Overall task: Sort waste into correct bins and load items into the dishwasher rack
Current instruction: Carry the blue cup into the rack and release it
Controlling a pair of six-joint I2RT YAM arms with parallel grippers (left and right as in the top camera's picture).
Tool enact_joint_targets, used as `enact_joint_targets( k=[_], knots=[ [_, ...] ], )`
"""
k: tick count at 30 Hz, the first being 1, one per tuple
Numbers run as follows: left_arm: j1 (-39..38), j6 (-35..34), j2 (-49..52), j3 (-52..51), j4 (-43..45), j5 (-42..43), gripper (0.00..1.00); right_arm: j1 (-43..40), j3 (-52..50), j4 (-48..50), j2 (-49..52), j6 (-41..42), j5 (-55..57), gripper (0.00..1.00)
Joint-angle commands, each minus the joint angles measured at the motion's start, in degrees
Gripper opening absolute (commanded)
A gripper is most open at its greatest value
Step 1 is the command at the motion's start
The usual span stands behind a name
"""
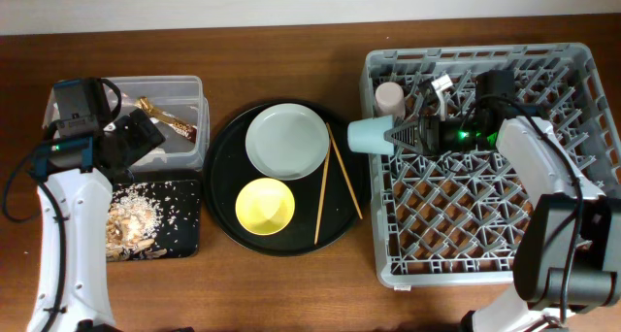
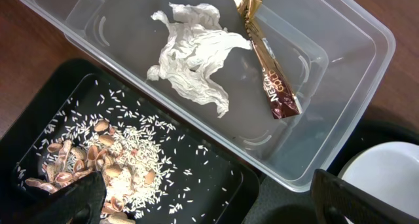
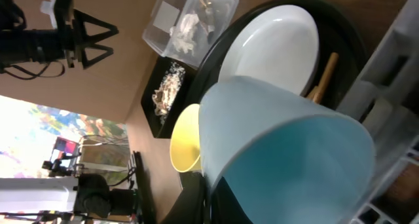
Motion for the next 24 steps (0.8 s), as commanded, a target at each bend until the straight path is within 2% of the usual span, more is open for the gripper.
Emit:
enact_joint_targets(
  k=[1,5,14,16,18,24],
  knots=[
    [0.13,0.72,-0.87,0.87,-0.04,0.15,0.99,-0.37,-0.68,-0.96,0.11,-0.83,10.21,0.1],
    [0.13,0.72,-0.87,0.87,-0.04,0.15,0.99,-0.37,-0.7,-2.78,0.11,-0.83,18.8,0.1],
    [0.13,0.72,-0.87,0.87,-0.04,0.15,0.99,-0.37,-0.35,-9.4,-3.45,-1.2,21.42,0.11],
    [0.13,0.72,-0.87,0.87,-0.04,0.15,0.99,-0.37,-0.24,-10.64,-5.84,0.74,27.45,0.22],
    [0.13,0.72,-0.87,0.87,-0.04,0.15,0.99,-0.37,-0.24,-11.89,-8.76,3.17,36.61,0.28],
    [0.13,0.72,-0.87,0.87,-0.04,0.15,0.99,0.96,1.46,-12.11,-18.99,9.16,38.25,0.28]
  ],
)
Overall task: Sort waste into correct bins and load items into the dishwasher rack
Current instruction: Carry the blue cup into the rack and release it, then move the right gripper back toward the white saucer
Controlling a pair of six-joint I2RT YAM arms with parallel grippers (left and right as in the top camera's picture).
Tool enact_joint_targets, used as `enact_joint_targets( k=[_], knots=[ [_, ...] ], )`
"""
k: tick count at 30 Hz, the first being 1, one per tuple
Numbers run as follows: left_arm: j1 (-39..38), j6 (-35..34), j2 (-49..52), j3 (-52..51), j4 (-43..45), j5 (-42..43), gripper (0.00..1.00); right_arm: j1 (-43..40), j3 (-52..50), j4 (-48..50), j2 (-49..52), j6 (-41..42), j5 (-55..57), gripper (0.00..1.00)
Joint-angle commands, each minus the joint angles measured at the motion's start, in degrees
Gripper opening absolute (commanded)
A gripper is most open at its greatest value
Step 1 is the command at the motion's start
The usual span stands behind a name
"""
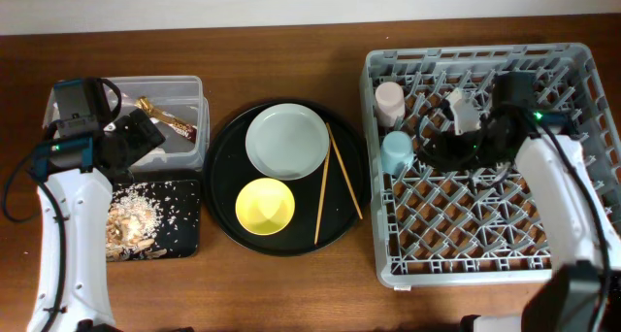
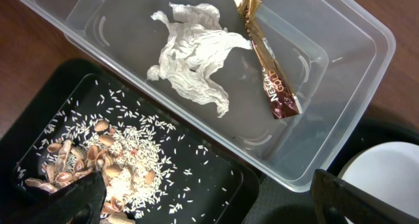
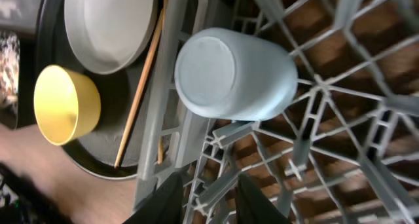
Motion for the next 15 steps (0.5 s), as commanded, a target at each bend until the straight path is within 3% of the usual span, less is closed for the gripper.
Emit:
enact_joint_targets(
  k=[1,5,11,12,14,15],
  knots=[
    [0.13,0.72,-0.87,0.87,-0.07,0.17,0.99,2.25,1.79,-0.02,-7.02,2.56,1.55,0.27],
    [0.13,0.72,-0.87,0.87,-0.07,0.17,0.99,13.88,1.9,2.08,-13.97,11.76,10.16,0.27],
    [0.13,0.72,-0.85,0.87,-0.07,0.17,0.99,41.75,1.79,5.6,-10.49,28.7,37.31,0.25],
    [0.13,0.72,-0.87,0.87,-0.07,0.17,0.99,45.94,1.73,6.64,-7.96,29.73,39.32,0.33],
    [0.13,0.72,-0.87,0.87,-0.07,0.17,0.99,49.77,1.73,9.05,-2.86,32.35,37.92,0.7],
    [0.13,0.72,-0.87,0.87,-0.07,0.17,0.99,50.53,1.73,10.16,-0.66,32.74,36.63,0.71]
  ],
)
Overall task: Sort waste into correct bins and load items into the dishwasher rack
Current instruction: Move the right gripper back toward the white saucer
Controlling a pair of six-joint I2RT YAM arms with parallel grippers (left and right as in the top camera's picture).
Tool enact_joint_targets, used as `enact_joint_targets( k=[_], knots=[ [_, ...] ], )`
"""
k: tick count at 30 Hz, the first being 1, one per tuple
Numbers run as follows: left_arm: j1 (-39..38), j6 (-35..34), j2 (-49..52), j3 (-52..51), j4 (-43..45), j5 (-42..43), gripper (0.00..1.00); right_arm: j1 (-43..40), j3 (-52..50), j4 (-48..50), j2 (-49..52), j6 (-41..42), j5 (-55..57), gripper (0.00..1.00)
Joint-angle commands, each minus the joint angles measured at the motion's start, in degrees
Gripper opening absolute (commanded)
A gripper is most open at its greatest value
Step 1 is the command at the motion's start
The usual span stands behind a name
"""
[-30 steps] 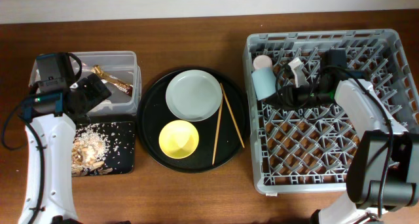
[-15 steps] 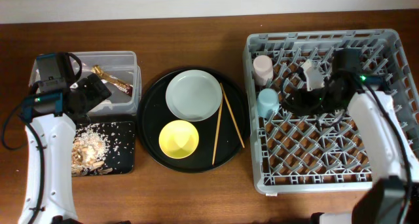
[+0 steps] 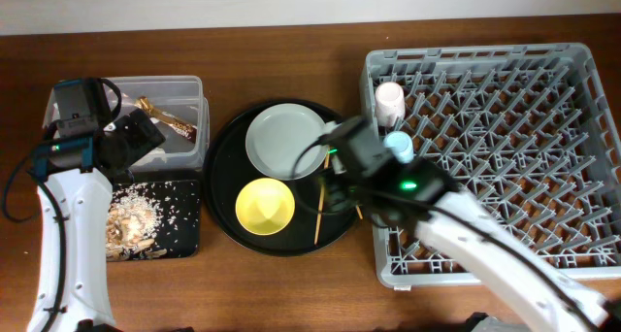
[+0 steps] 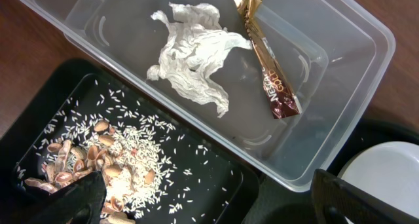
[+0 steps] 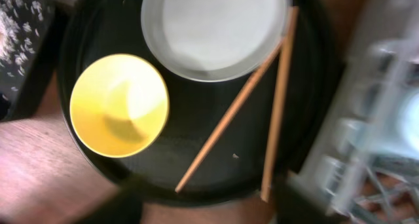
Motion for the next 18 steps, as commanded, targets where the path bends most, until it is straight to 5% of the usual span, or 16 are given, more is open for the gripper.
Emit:
enact_joint_targets(
  k=[1,2,4,6,8,18],
  knots=[
    [0.13,0.72,-0.85,0.87,-0.07,0.17,0.99,3.08,0.55,2.71,7.78,5.88,0.92,0.86],
    [0.13,0.72,-0.87,0.87,-0.07,0.17,0.99,2.93,0.55,3.67,10.47,6.97,-0.22,0.98],
    [0.13,0.72,-0.85,0.87,-0.07,0.17,0.99,2.86,0.55,4.46,14.32,7.02,-0.13,0.98],
    [0.13,0.72,-0.87,0.87,-0.07,0.17,0.99,2.86,0.55,6.32,18.47,7.06,0.44,0.74],
    [0.13,0.72,-0.85,0.87,-0.07,0.17,0.99,2.86,0.55,7.5,20.52,7.23,1.6,0.61],
    [0.13,0.72,-0.87,0.87,-0.07,0.17,0.99,3.04,3.23,7.13,17.4,6.43,-1.29,0.43]
  ],
)
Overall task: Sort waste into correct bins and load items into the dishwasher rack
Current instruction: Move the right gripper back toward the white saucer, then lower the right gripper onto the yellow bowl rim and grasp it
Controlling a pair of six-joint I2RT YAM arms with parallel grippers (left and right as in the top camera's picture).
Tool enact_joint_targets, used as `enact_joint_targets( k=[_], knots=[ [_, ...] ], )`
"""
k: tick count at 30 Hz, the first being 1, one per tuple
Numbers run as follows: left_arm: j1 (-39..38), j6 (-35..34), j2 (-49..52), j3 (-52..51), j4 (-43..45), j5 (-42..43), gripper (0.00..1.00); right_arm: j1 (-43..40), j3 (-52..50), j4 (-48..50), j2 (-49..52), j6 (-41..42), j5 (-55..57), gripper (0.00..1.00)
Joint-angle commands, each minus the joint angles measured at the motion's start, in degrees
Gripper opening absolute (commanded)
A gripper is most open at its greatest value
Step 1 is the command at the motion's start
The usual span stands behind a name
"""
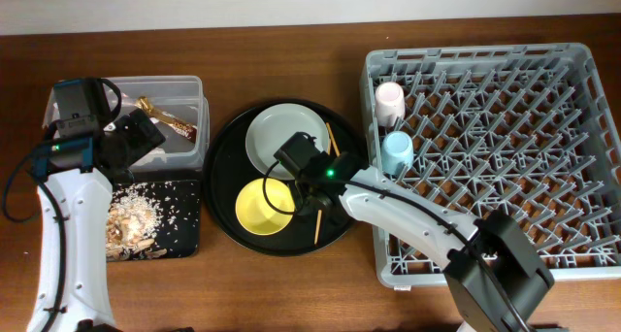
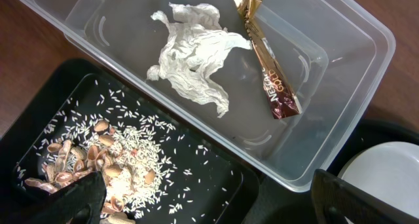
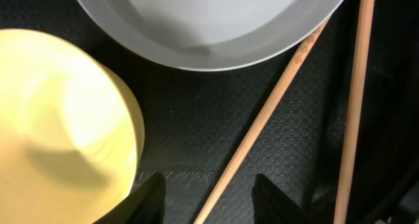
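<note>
On the round black tray (image 1: pixel 225 167) lie a grey plate (image 1: pixel 281 138), a yellow bowl (image 1: pixel 264 204) and two wooden chopsticks (image 1: pixel 317 225). My right gripper (image 3: pixel 213 201) is open, low over the tray, its fingers (image 3: pixel 149 203) either side of one chopstick (image 3: pixel 262 129); the other chopstick (image 3: pixel 353 119) lies to the right. The bowl (image 3: pixel 59 132) is just left of the fingers, the plate (image 3: pixel 209 21) beyond them. A blue cup (image 1: pixel 396 152) and a pink cup (image 1: pixel 389 99) stand in the grey rack (image 1: pixel 505 254). My left gripper (image 2: pixel 209 201) is open and empty over the bins.
A clear bin (image 2: pixel 340 67) holds a crumpled tissue (image 2: pixel 193 54) and a brown wrapper (image 2: pixel 268 73). A black tray (image 2: pixel 196 178) beside it holds rice and nut shells (image 2: pixel 98 165). The rack fills the table's right side.
My right gripper was higher over the round tray with bowl, plate and chopsticks all in view; now it is low, open, straddling one chopstick. The left arm has not moved.
My right gripper held the blue cup at the rack's left edge. Then the cup stood upside down in the rack and the gripper was open above it. Then the gripper hung over the round tray, and now sits low around a chopstick.
</note>
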Motion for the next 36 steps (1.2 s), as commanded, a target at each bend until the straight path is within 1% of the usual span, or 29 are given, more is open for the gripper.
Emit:
enact_joint_targets(
  k=[1,2,4,5,6,8,10,13,15,16,17,18,21,24,30,33,36],
  knots=[
    [0.13,0.72,-0.87,0.87,-0.07,0.15,0.99,0.11,2.47,-0.02,-4.79,-3.8,-8.7,0.42],
    [0.13,0.72,-0.87,0.87,-0.07,0.15,0.99,0.11,2.47,0.02,-5.6,-6.73,-15.47,0.41],
    [0.13,0.72,-0.85,0.87,-0.07,0.15,0.99,0.11,2.47,0.02,-5.55,-9.94,-23.71,0.4],
    [0.13,0.72,-0.87,0.87,-0.07,0.15,0.99,0.5,2.36,0.09,-5.4,-10.73,-26.1,0.38],
    [0.13,0.72,-0.87,0.87,-0.07,0.15,0.99,1.53,2.36,0.22,-5.35,-11.78,-26.18,0.38],
    [0.13,0.72,-0.87,0.87,-0.07,0.15,0.99,4.15,2.36,1.38,-5.35,-14.75,-26.14,0.37],
    [0.13,0.72,-0.87,0.87,-0.07,0.15,0.99,6.71,2.36,3.06,-5.29,-14.86,-24.13,0.37],
    [0.13,0.72,-0.87,0.87,-0.07,0.15,0.99,12.2,2.36,7.23,-3.54,-14.86,-17.14,0.36],
    [0.13,0.72,-0.87,0.87,-0.07,0.15,0.99,13.84,2.36,8.9,-2.67,-14.86,-14.93,0.36],
    [0.13,0.72,-0.87,0.87,-0.07,0.15,0.99,15.3,2.36,10.88,-1.38,-14.93,-11.54,0.35],
    [0.13,0.72,-0.87,0.87,-0.07,0.15,0.99,15.91,2.36,12.2,-0.37,-16.17,-10.27,0.32],
    [0.13,0.72,-0.87,0.87,-0.07,0.15,0.99,16.2,2.36,13.46,0.92,-17.51,-10.25,0.32],
    [0.13,0.72,-0.87,0.87,-0.07,0.15,0.99,16.11,2.36,16.13,5.38,-17.84,-9.49,0.32],
    [0.13,0.72,-0.87,0.87,-0.07,0.15,0.99,16.11,2.36,16.09,7.15,-17.84,-4.59,0.32],
    [0.13,0.72,-0.87,0.87,-0.07,0.15,0.99,16.13,2.38,16.11,7.17,-17.84,-2.99,0.32],
    [0.13,0.72,-0.85,0.87,-0.07,0.15,0.99,16.11,2.56,16.02,5.16,-17.81,-3.19,0.32],
    [0.13,0.72,-0.87,0.87,-0.07,0.15,0.99,16.15,2.6,16.06,2.1,-17.84,-9.22,0.32]
  ],
)
